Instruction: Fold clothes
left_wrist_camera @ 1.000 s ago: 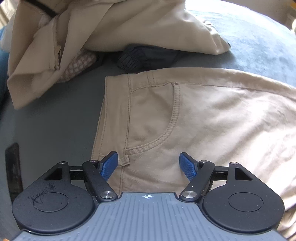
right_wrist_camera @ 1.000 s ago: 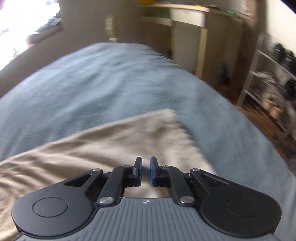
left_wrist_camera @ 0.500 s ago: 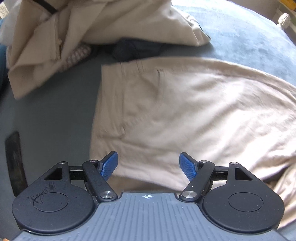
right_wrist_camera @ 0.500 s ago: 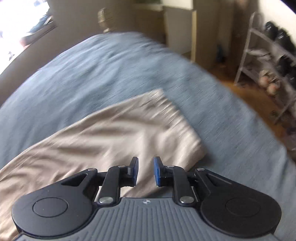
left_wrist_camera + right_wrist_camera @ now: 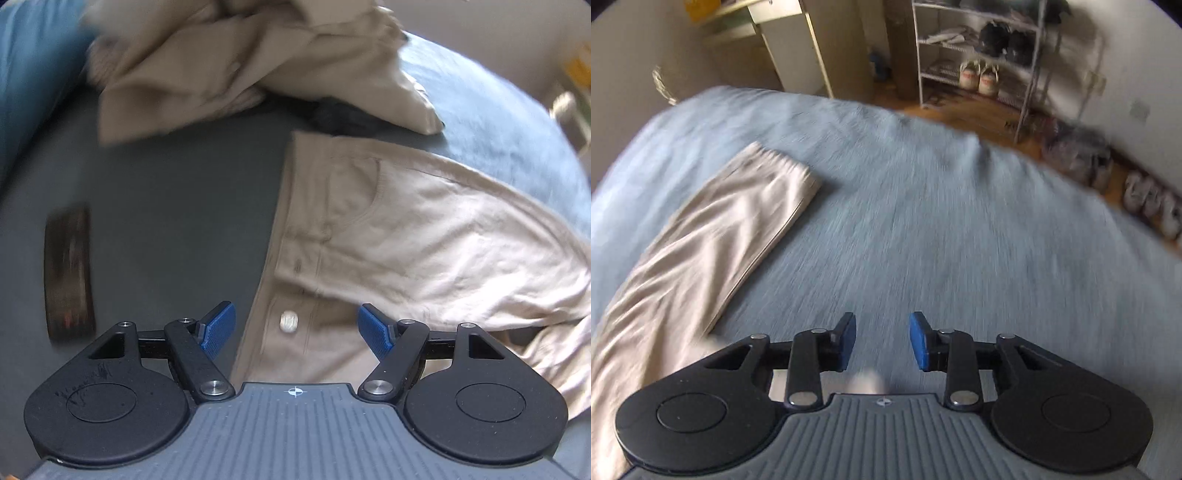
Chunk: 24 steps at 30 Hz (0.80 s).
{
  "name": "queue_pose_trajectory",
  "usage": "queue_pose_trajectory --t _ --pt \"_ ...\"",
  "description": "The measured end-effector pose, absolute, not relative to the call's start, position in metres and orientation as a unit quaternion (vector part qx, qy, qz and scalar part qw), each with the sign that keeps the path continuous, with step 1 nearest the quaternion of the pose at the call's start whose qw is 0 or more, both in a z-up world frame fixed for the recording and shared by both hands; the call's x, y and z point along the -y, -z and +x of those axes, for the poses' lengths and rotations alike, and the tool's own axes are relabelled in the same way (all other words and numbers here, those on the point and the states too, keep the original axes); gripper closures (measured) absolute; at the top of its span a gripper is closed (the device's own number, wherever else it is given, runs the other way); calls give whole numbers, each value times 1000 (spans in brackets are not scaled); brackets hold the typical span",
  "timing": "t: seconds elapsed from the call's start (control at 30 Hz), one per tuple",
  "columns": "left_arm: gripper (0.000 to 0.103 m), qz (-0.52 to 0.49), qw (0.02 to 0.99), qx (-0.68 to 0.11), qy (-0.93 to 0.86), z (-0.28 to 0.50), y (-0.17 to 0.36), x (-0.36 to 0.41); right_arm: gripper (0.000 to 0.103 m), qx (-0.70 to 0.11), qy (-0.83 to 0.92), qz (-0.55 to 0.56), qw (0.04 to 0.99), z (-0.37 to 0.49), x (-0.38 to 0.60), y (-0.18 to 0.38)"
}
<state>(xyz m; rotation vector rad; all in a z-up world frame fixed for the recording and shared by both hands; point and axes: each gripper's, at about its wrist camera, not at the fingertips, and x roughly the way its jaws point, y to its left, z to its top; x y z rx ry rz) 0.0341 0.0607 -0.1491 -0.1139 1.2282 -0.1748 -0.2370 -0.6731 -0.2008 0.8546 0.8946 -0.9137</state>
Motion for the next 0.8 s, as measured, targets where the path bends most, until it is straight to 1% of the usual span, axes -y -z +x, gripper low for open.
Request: queue_pose_trajectory --t 0.07,0.13,0.23,0.4,0.53,0.63,0.8 --pt "29 -73 805 -581 99 20 155 -71 64 -388 389 433 714 -265 644 198" --pt "29 -68 797 -587 123 6 165 -73 61 -378 373 471 704 -288 612 204" --pt "29 -9 794 -578 188 -18 177 -58 59 -361 351 528 684 -312 569 218" --pt "29 102 777 -541 306 -57 190 -12 59 -313 331 607 651 -328 532 240" --pt "29 140 738 -536 385 -86 199 20 58 -281 325 664 612 -331 526 254" --pt "29 182 697 -547 426 -104 211 45 58 -265 322 683 600 -330 537 256" --pt "29 285 650 -566 420 -128 245 80 57 -213 340 701 590 -332 581 261"
